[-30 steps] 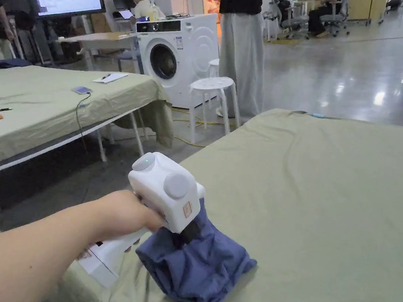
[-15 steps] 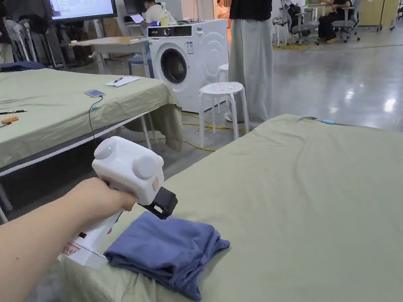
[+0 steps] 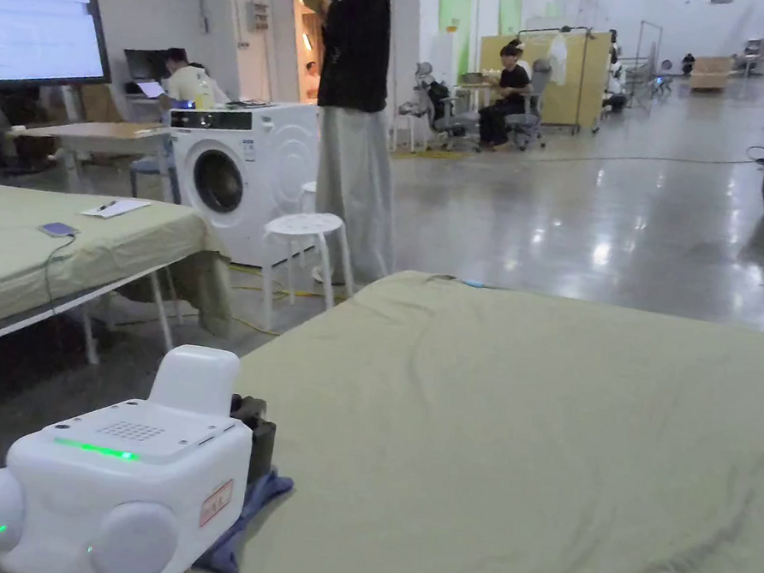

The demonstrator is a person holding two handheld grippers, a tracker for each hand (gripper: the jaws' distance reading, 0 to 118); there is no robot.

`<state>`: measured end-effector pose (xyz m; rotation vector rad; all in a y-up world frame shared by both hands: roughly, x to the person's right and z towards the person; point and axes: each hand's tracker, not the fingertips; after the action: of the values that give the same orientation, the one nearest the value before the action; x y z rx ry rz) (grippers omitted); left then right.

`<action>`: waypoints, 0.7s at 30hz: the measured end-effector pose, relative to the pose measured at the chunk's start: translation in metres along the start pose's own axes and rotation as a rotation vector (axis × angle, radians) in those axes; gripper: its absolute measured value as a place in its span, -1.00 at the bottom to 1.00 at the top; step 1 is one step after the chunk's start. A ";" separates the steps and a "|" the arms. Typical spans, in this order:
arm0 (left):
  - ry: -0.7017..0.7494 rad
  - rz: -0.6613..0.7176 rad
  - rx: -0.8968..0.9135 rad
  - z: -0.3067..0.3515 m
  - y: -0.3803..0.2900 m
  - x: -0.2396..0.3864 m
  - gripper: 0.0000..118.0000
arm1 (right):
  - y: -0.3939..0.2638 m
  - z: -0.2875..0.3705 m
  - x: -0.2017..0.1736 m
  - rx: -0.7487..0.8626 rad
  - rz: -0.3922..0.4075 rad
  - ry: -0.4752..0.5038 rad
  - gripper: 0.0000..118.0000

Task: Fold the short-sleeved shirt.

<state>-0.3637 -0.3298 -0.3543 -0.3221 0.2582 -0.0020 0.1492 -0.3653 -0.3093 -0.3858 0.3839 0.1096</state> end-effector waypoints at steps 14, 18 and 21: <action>-0.242 -0.008 0.218 0.105 -0.039 0.189 -1.00 | -0.012 0.070 0.030 0.151 0.008 -0.251 -0.95; -0.299 -0.001 0.207 0.127 -0.051 0.212 -1.00 | -0.026 0.095 0.033 0.173 -0.003 -0.309 -0.95; -0.325 0.005 0.211 0.147 -0.059 0.223 -1.00 | -0.034 0.110 0.035 0.186 -0.035 -0.353 -0.95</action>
<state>-0.1087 -0.3496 -0.2574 -0.1085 -0.0642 0.0281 0.2250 -0.3530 -0.2171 -0.1839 0.0372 0.1047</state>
